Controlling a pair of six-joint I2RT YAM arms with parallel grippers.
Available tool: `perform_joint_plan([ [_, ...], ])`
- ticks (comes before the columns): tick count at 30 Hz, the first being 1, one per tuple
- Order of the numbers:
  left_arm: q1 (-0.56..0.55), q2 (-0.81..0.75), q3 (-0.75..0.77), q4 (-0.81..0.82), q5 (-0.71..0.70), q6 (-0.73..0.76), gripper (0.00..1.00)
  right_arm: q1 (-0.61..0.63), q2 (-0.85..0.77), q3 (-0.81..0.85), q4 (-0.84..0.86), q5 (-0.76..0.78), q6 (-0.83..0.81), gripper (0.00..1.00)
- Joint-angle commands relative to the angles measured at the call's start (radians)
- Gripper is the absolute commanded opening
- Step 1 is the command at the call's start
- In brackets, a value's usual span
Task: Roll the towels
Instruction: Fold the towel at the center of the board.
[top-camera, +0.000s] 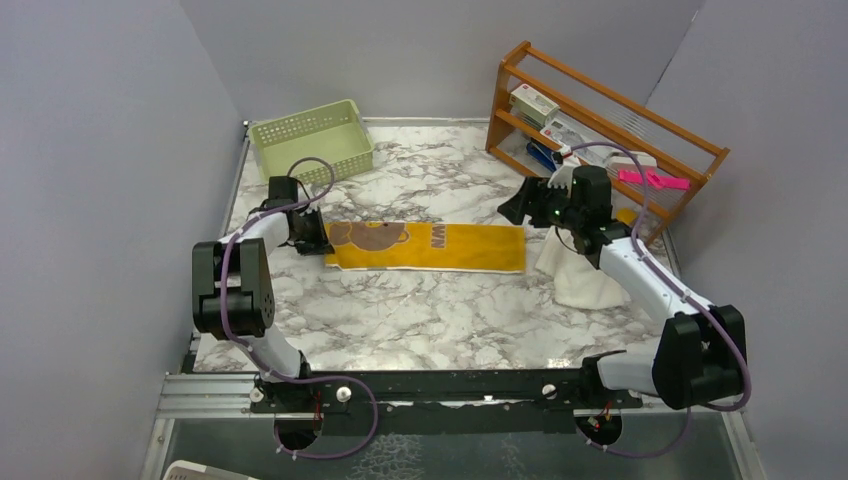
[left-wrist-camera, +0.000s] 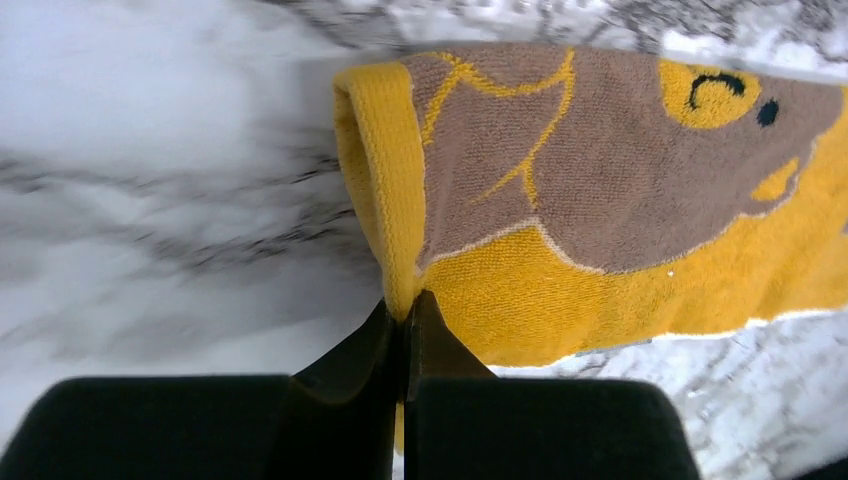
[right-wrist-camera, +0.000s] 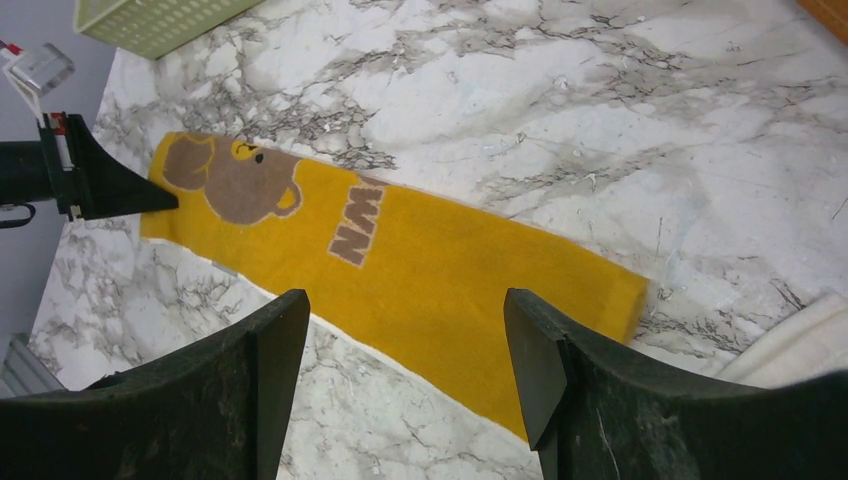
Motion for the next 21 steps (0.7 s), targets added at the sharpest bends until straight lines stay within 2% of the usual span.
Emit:
perform_joint_plan([
  [1,0.033,-0.135,-0.001,-0.056,-0.302,0.000,0.00,-0.005,-0.046,0.001,-0.039,-0.012,-0.023,0.73],
  [6,0.046,-0.241,0.048,-0.107,-0.543,0.030,0.00,-0.004,-0.059,-0.001,-0.049,-0.024,-0.009,0.72],
  [13,0.007,-0.296,0.114,-0.202,-0.706,0.054,0.00,-0.003,-0.051,0.009,-0.076,0.012,-0.010,0.72],
  [18,-0.149,-0.287,0.133,-0.273,-0.768,0.027,0.00,-0.003,-0.050,0.005,-0.074,0.007,-0.007,0.72],
  [21,-0.288,-0.245,0.173,-0.304,-0.734,-0.027,0.00,-0.003,-0.048,0.001,-0.075,0.010,-0.008,0.71],
])
